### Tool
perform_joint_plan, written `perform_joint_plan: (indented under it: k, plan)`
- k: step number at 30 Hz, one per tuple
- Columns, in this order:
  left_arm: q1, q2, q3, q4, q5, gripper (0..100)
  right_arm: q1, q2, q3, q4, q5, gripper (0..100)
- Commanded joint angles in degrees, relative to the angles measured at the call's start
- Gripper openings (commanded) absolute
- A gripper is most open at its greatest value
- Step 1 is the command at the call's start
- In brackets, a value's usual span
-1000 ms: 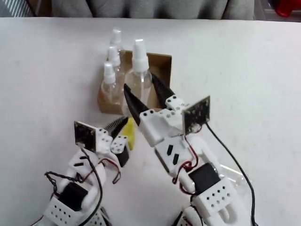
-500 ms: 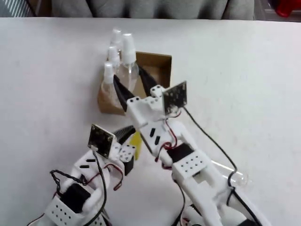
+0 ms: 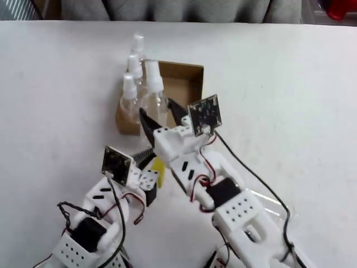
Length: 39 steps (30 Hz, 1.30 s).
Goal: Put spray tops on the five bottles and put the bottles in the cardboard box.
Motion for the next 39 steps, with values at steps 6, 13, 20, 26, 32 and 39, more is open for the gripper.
perform_joint_plan:
  k: [6, 13, 20, 26, 32, 39]
  plan:
    - [-0.92, -0.31, -0.09, -0.09, -0.62, 2, -5.14, -19.3, -0.53, 18.42, -0.09, 1.6]
    - [-1.19, -0.31, -0.09, 1.93, -0.62, 2, 0.48, -16.66, -0.62, 15.43, 1.67, 1.6]
    - [-1.8, -0.31, -0.09, 8.79, -11.43, 2, 11.12, -6.99, -0.97, 1.01, 5.27, 1.6]
    - [-12.79, -0.4, -0.09, 15.56, -16.79, 2, 15.78, 6.29, -4.22, -10.15, 5.27, 1.6]
    - [-28.88, -0.4, -0.09, 17.85, -20.4, 2, 18.59, 21.85, -13.89, -14.73, 5.27, 1.6]
    - [-34.07, -0.4, -0.09, 17.85, -26.11, 2, 20.26, 37.76, -24.79, -17.19, 5.36, 1.6]
